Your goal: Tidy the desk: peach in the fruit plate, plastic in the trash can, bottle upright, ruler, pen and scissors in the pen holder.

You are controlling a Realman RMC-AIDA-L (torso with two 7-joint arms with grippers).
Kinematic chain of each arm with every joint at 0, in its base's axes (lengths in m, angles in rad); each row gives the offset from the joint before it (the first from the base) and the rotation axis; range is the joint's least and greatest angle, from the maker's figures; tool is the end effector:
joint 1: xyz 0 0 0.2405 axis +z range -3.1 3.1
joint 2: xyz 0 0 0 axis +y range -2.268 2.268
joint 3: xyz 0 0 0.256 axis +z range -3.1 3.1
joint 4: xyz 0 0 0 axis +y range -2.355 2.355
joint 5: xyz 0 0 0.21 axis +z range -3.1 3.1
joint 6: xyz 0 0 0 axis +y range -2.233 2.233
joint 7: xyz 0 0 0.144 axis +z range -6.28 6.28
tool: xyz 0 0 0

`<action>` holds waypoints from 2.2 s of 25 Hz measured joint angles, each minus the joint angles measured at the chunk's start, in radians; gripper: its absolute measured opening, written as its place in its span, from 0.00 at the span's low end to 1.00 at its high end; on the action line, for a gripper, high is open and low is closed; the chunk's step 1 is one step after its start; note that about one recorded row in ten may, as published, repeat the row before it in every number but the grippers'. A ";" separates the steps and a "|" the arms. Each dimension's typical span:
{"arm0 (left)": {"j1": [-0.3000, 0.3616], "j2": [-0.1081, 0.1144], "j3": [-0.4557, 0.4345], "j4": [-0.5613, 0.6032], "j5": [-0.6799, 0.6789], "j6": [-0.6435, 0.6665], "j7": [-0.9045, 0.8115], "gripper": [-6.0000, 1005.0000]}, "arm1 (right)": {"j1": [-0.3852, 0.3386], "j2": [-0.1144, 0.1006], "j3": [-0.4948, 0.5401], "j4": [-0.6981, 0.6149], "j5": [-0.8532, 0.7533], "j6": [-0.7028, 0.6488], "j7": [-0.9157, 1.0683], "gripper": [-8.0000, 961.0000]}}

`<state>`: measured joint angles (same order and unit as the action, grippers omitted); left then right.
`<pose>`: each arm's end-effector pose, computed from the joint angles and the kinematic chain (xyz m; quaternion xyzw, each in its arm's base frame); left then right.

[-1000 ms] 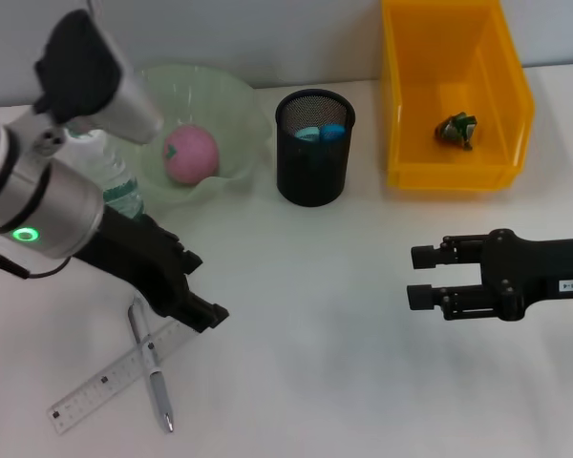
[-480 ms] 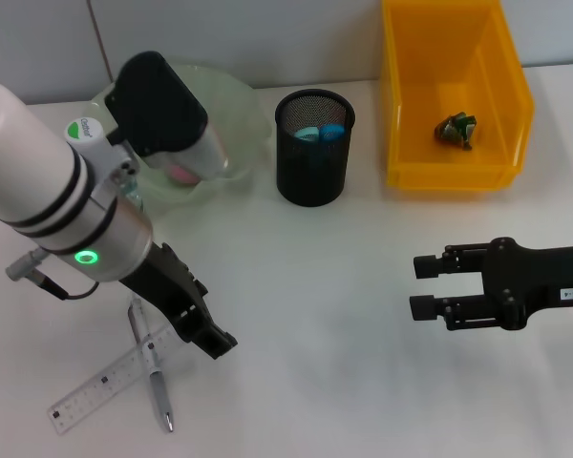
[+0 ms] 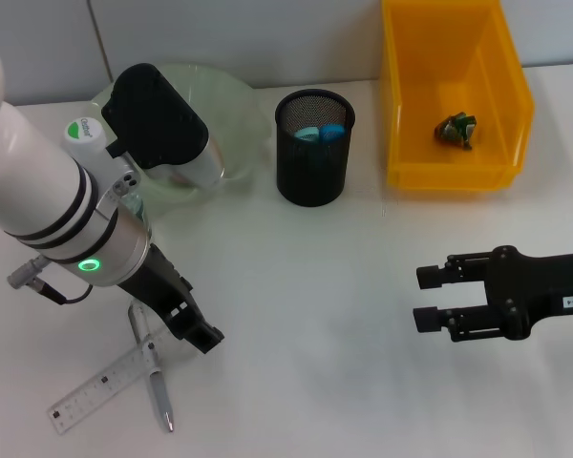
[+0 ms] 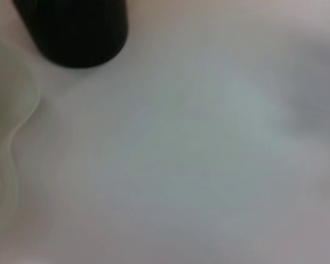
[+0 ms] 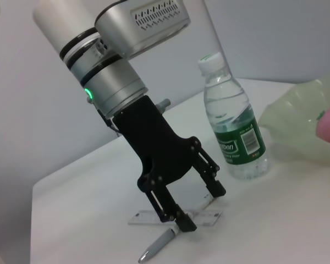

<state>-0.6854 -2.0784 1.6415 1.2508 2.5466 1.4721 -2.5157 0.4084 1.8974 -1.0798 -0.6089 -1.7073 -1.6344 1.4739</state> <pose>-0.1551 0.3456 -0.0538 -0.9451 -0.2062 0.2262 0.1148 0.2909 0.2940 0.0271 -0.9414 0.2525 0.2188 0.0464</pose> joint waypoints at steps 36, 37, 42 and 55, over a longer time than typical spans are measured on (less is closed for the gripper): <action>-0.008 0.000 0.050 -0.078 0.029 -0.077 0.010 0.77 | 0.009 0.003 0.000 0.003 -0.014 0.010 0.003 0.71; -0.007 0.000 0.050 -0.078 0.029 -0.078 0.010 0.77 | 0.009 0.003 0.000 0.003 -0.014 0.010 0.003 0.71; -0.003 0.000 0.053 -0.080 0.026 -0.078 0.011 0.77 | 0.009 0.004 0.000 0.004 -0.014 0.010 0.004 0.71; 0.000 0.000 0.064 -0.090 0.024 -0.080 0.011 0.77 | 0.012 0.005 0.000 0.006 -0.014 0.010 0.005 0.71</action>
<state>-0.6857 -2.0785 1.7050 1.1613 2.5708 1.3922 -2.5049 0.4201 1.9021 -1.0799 -0.6027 -1.7211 -1.6244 1.4785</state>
